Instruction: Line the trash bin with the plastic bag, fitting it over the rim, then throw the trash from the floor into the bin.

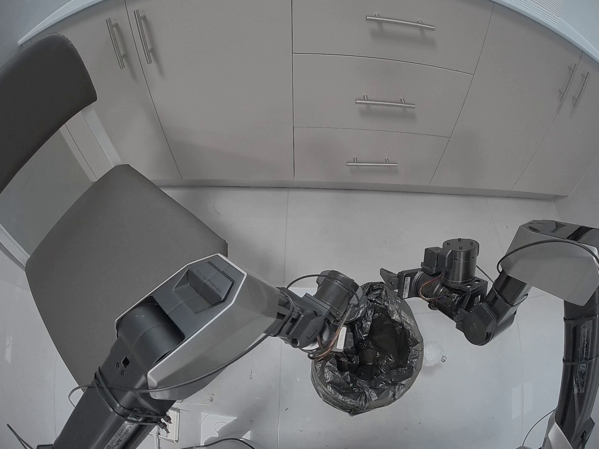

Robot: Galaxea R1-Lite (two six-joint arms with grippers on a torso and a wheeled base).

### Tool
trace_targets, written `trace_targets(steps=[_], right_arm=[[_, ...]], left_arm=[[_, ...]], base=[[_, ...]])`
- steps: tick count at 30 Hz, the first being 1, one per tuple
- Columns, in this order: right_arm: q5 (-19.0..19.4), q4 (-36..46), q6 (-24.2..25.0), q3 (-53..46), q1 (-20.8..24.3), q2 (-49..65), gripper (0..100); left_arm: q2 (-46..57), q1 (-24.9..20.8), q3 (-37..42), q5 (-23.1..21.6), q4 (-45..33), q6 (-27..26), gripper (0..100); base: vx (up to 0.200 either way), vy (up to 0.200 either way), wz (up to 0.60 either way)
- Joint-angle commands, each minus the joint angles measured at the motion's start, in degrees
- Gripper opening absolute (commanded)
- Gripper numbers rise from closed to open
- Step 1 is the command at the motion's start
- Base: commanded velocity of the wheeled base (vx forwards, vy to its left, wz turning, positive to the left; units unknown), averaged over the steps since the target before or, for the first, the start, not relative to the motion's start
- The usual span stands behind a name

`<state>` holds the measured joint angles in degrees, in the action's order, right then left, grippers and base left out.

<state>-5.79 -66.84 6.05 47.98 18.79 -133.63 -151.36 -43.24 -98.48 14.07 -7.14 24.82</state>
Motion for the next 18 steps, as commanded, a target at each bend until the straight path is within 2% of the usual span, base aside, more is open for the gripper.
trace_targets(steps=[1,3,4,5,8,10,11,13,14,15,18], right_arm=[[0.0,0.0,-0.1,0.1,-0.2,-0.5,100],[0.0,0.0,-0.1,0.1,-0.2,-0.8,100],[-0.1,0.0,-0.1,0.4,-0.4,-1.1,100],[-0.2,0.0,-0.1,0.6,-0.5,-1.4,100],[-0.4,0.0,-0.1,2.4,-1.7,-2.9,100],[-0.4,0.1,-0.1,3.2,-2.9,-2.9,100],[-0.4,0.1,-0.1,3.2,-2.9,-2.9,100],[-0.4,0.5,-0.1,4.0,-4.8,-2.3,100],[-0.4,0.5,-0.1,4.1,-5.0,-2.3,100],[-0.4,0.6,0.0,4.8,-5.7,-2.3,100],[-0.4,0.7,0.0,5.5,-6.5,-2.5,100]], left_arm=[[6.8,-5.6,3.3,0.0,-0.3,5.0,100],[8.8,-7.1,4.7,-0.1,-0.2,5.8,100],[13.1,-10.9,7.9,-0.4,0.5,6.6,100],[14.2,-12.0,8.8,-0.4,0.6,7.0,100],[18.6,-19.7,13.7,0.2,3.3,12.2,100],[20.3,-22.6,16.0,1.6,5.0,14.1,100],[20.3,-22.6,16.0,1.6,5.0,14.1,100],[24.1,-23.8,18.5,7.1,7.6,13.5,100],[24.5,-23.8,18.7,7.7,7.8,13.3,100],[27.9,-22.9,19.5,10.4,8.7,11.5,100],[37.4,-19.6,22.3,11.7,9.0,6.9,100]], base=[[0.000,0.000,0.00],[0.000,0.000,0.00],[0.000,0.000,0.00],[0.000,0.000,0.00],[0.000,0.000,0.00],[0.000,0.000,0.00],[0.000,0.000,0.00],[0.000,0.000,0.00],[0.000,0.000,0.00],[0.000,0.000,0.00],[0.000,0.000,0.00]])
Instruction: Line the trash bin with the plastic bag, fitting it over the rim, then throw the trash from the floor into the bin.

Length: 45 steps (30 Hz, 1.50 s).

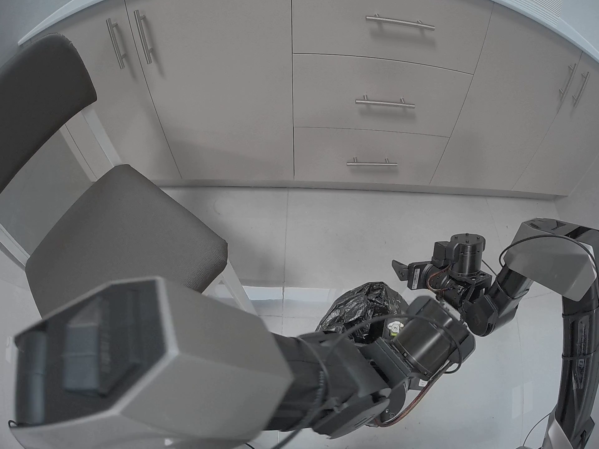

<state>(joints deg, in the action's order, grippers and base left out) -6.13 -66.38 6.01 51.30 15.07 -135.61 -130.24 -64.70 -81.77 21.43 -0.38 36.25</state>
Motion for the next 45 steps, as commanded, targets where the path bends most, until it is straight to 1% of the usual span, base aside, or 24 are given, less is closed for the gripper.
trace_targets(steps=[1,3,4,5,7,8,9,10,11,12,13,14,15,17,20,21,22,23,25,30,34,37,40,45], right_arm=[[0.0,0.3,0.1,2.1,-2.8,-0.5,100],[0.0,0.3,0.1,2.1,-2.8,-0.5,100],[-0.1,0.2,0.1,2.1,-2.8,-0.4,100],[-0.1,0.1,0.1,1.9,-2.7,-0.4,100],[-0.1,0.1,0.1,1.8,-2.6,-0.4,100],[-0.1,0.0,0.1,1.8,-2.6,-0.3,100],[-0.1,0.0,0.1,1.8,-2.6,-0.3,100],[-0.1,0.0,0.1,1.9,-2.7,-0.3,100],[-0.1,0.0,0.1,1.9,-2.7,-0.3,100],[-0.1,0.0,0.0,1.9,-2.9,-0.2,100],[-0.1,-0.1,0.0,1.9,-2.9,-0.1,100],[-0.1,-0.1,0.0,1.9,-2.9,-0.1,100],[-0.1,0.0,0.0,1.9,-2.9,0.3,100],[-0.1,0.0,0.0,1.9,-3.0,0.4,100],[-0.1,-0.1,0.0,1.7,-3.0,0.8,100],[-0.1,-0.1,0.0,1.7,-3.0,0.8,100],[-0.1,-0.2,0.0,1.7,-3.0,0.9,100],[-0.1,-0.2,0.0,1.7,-3.0,0.9,100],[-0.1,-0.2,0.0,1.5,-3.0,1.4,100],[-0.1,-0.2,0.1,1.4,-3.0,1.8,100],[-0.1,-0.2,0.1,1.3,-2.9,1.7,100],[-0.1,-0.3,0.1,1.3,-2.9,1.7,100],[-0.1,-0.4,0.1,1.3,-2.9,1.8,100],[-0.1,-0.4,0.1,1.3,-2.8,1.7,100]], left_arm=[[16.3,1.9,5.6,4.3,2.2,-4.5,100],[16.3,1.9,5.6,4.3,2.2,-4.5,100],[30.0,5.9,10.2,6.8,2.1,-12.3,100],[34.4,7.4,12.1,8.4,2.0,-15.5,100],[38.7,9.1,14.3,9.9,2.0,-18.8,100],[45.3,12.9,18.1,11.9,2.0,-23.6,100],[49.1,15.4,20.3,12.8,2.0,-26.3,100],[52.2,17.7,22.0,13.5,2.0,-28.4,100],[52.2,17.7,22.0,13.5,2.0,-28.4,100],[59.3,23.6,25.3,14.0,1.7,-32.4,100],[63.0,27.3,26.9,14.0,1.6,-34.5,100],[63.0,27.3,26.9,14.0,1.6,-34.5,100],[69.8,35.7,30.1,13.7,1.5,-37.7,100],[75.0,43.3,33.3,13.7,1.5,-39.2,100],[82.2,52.4,38.8,13.8,0.7,-39.7,100],[82.2,52.4,38.8,13.8,0.7,-39.7,100],[86.6,56.4,42.0,13.8,-0.4,-39.7,100],[89.5,58.6,43.8,13.8,-1.3,-39.9,100],[94.2,60.9,47.2,13.5,-2.4,-39.9,100],[104.7,62.2,55.8,14.0,-2.3,-39.4,100],[110.6,67.6,60.0,13.9,-2.3,-39.7,100],[114.6,69.1,65.1,13.7,-2.1,-39.9,100],[117.4,68.1,68.8,13.4,-0.9,-39.7,100],[119.2,60.8,79.7,10.0,10.2,-39.5,100]], base=[[0.000,0.000,0.00],[0.000,0.000,0.00],[0.000,0.000,0.00],[0.000,0.000,0.00],[0.000,0.000,0.00],[0.000,0.000,0.00],[0.000,0.000,0.00],[0.000,0.000,0.00],[0.000,0.000,0.00],[0.000,0.000,0.00],[0.000,0.000,0.00],[0.000,0.000,0.00],[0.000,0.000,0.00],[0.000,0.000,0.00],[0.000,0.000,0.00],[0.000,0.000,0.00],[0.000,0.000,0.00],[0.000,0.000,0.00],[0.000,0.000,0.00],[0.000,0.000,0.00],[0.000,0.000,0.00],[0.000,0.000,0.00],[0.000,0.000,0.00],[0.000,0.000,0.00]])
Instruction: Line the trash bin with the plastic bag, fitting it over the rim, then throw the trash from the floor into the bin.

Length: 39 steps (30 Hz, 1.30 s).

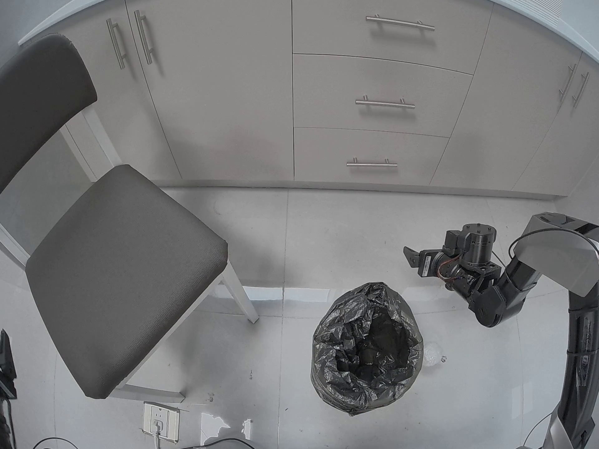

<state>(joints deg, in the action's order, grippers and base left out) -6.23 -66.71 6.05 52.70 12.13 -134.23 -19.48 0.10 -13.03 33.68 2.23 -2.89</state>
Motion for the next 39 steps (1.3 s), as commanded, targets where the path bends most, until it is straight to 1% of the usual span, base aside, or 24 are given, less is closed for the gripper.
trace_targets(steps=[1,2,3,5,7,10,11,12,13,17,18,20,23,24,25,28,30,31,32,33,34,35,37,39], right_arm=[[0.0,-0.1,0.0,-0.1,0.2,0.3,100],[0.0,-0.1,0.0,-0.2,0.4,0.3,100],[-0.1,-0.1,0.0,-0.2,0.4,0.3,100],[-0.3,-0.1,0.0,-0.3,0.5,0.3,100],[-0.5,-0.1,0.0,-0.1,0.6,0.3,100],[-0.4,-0.1,0.0,-0.2,0.6,0.0,100],[-0.4,-0.1,0.0,-0.2,0.6,0.0,100],[-0.4,-0.1,0.0,-0.1,0.6,0.0,100],[-0.4,-0.1,0.0,-0.1,0.6,0.0,100],[-0.4,-0.2,0.0,-0.3,0.6,0.2,100],[-0.4,-0.2,0.0,-0.2,0.6,0.2,100],[-0.4,-0.2,0.0,-0.2,0.4,0.4,100],[-0.4,-0.6,0.0,-0.3,0.1,0.4,100],[-0.4,-0.7,0.0,-0.3,0.0,0.4,100],[-0.4,-0.9,0.0,-0.2,-0.1,0.3,100],[-0.4,-0.9,0.0,-0.4,-0.1,0.0,100],[-0.4,-0.3,-0.2,0.6,-0.1,-0.9,100],[-0.4,-0.1,-0.4,1.3,-0.1,-1.5,100],[-0.4,-0.1,-0.4,1.3,-0.1,-1.5,100],[-0.4,0.6,-2.3,2.9,0.1,-2.9,100],[-0.4,1.3,-3.1,3.7,0.1,-3.4,100],[-0.4,1.3,-3.1,3.7,0.1,-3.4,100],[-0.5,5.4,-3.5,9.1,-0.1,-6.0,100],[-0.8,8.3,-3.4,13.3,-0.8,-7.5,100]], left_arm=[[8.3,-4.4,11.2,-2.2,8.1,-0.3,100],[8.3,-6.2,12.7,-2.2,10.2,0.1,100],[8.4,-7.2,13.0,-2.2,10.8,0.3,100],[8.3,-7.2,13.0,-2.2,10.9,0.5,100],[8.5,-5.5,13.0,-2.1,10.7,0.6,100],[9.4,-0.4,13.0,-2.1,10.6,1.1,100],[9.4,-0.4,13.0,-2.1,10.6,1.1,100],[11.3,2.1,13.0,-2.1,10.5,1.0,100],[14.6,3.6,13.0,-2.1,9.6,0.3,100],[14.6,3.6,13.0,-2.6,6.0,0.9,100],[15.0,2.9,13.0,-4.1,5.1,1.0,100],[17.7,-1.2,12.9,-10.0,1.9,0.5,100],[19.4,-0.1,11.8,-22.8,-2.1,2.1,100],[19.4,-0.1,11.7,-24.5,-2.4,2.5,100],[19.4,-0.1,11.4,-29.2,-3.1,3.6,100],[19.4,-0.1,11.4,-28.8,-3.3,3.7,100],[19.4,-0.1,11.3,-27.6,-3.5,3.9,100],[19.4,-0.1,11.2,-26.2,-3.6,3.9,100],[19.4,-0.1,11.2,-26.2,-3.6,3.9,100],[19.3,-0.1,11.2,-21.5,-3.7,3.9,100],[19.3,-0.1,11.2,-20.1,-3.5,3.9,100],[19.3,-0.1,11.2,-20.1,-3.5,3.9,100],[19.3,-0.1,11.0,-19.4,-4.1,6.5,100],[19.3,-0.1,11.1,-19.4,-4.3,6.6,100]], base=[[0.000,0.000,0.00],[0.000,0.000,0.00],[0.000,0.000,0.00],[0.000,0.000,0.00],[0.000,0.000,0.00],[0.000,0.000,0.00],[0.000,0.000,0.00],[0.000,0.000,0.00],[0.000,0.000,0.00],[0.000,0.000,0.00],[0.000,0.000,0.00],[0.000,0.000,0.00],[0.000,0.000,0.00],[0.000,0.000,0.00],[0.000,0.000,0.00],[0.000,0.000,0.00],[0.000,0.000,0.00],[0.000,0.000,0.00],[0.000,0.000,0.00],[0.000,0.000,0.00],[0.000,0.000,0.00],[0.000,0.000,0.00],[0.000,0.000,0.00],[0.000,0.000,0.00]])
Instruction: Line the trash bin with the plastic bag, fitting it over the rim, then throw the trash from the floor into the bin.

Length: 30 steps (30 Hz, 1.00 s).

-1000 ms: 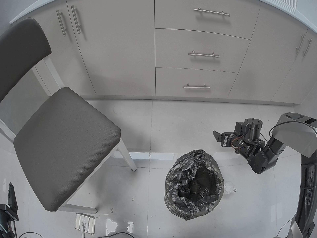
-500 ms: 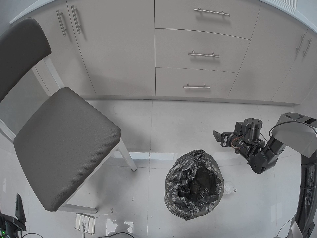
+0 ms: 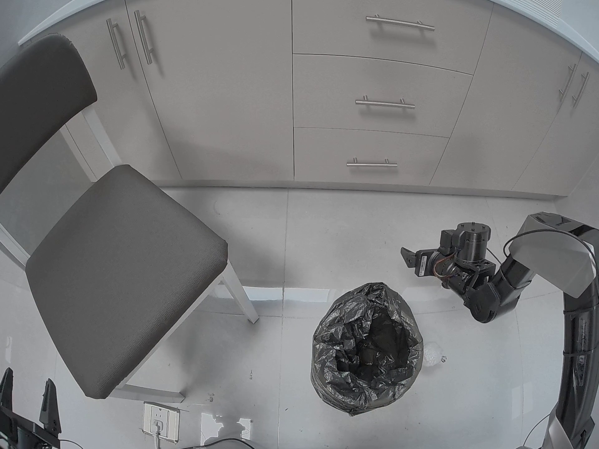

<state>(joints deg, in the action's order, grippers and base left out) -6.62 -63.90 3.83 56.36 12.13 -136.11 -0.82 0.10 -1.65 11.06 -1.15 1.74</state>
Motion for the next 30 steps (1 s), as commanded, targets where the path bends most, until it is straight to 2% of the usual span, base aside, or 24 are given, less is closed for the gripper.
trace_targets(steps=[1,2,3,5,10,15,22,26,30], right_arm=[[-0.8,6.9,-1.2,11.8,-1.4,-6.5,100],[-0.8,6.9,-1.2,11.8,-1.4,-6.5,100],[-1.8,10.4,-1.2,16.9,-1.9,-8.4,100],[-3.3,13.2,-1.2,21.1,-2.7,-10.1,100],[-4.7,17.5,-1.3,27.7,-4.5,-12.8,100],[-4.8,25.0,-1.2,34.9,-5.4,-14.7,100],[-7.1,35.7,-1.5,51.5,-5.7,-22.7,100],[-7.2,39.0,-3.4,57.5,-6.0,-26.7,100],[-7.7,41.8,-5.2,58.2,-6.5,-30.8,100]], left_arm=[[0.6,-0.1,-0.3,3.2,-1.0,1.5,100],[0.6,-0.1,-0.3,3.2,-1.0,1.5,100],[0.6,-0.2,-0.3,2.4,-1.1,-1.0,100],[0.6,-0.2,-0.3,0.4,-1.1,-2.7,100],[0.6,-0.2,-0.3,-1.7,-1.1,-3.6,100],[0.7,-0.1,-0.4,-1.6,-1.0,-3.1,100],[0.6,-0.1,-0.5,-1.2,-1.0,-1.4,100],[0.6,-0.1,-0.5,-1.1,-0.9,-0.6,100],[0.6,-0.1,-0.4,-0.9,-0.8,-0.2,100]], base=[[0.000,0.000,0.00],[0.000,0.000,0.00],[0.000,0.000,0.00],[0.000,0.000,0.00],[0.000,0.000,0.00],[0.000,0.000,0.00],[0.000,0.000,0.00],[0.000,0.000,0.00],[0.000,0.000,0.00]])
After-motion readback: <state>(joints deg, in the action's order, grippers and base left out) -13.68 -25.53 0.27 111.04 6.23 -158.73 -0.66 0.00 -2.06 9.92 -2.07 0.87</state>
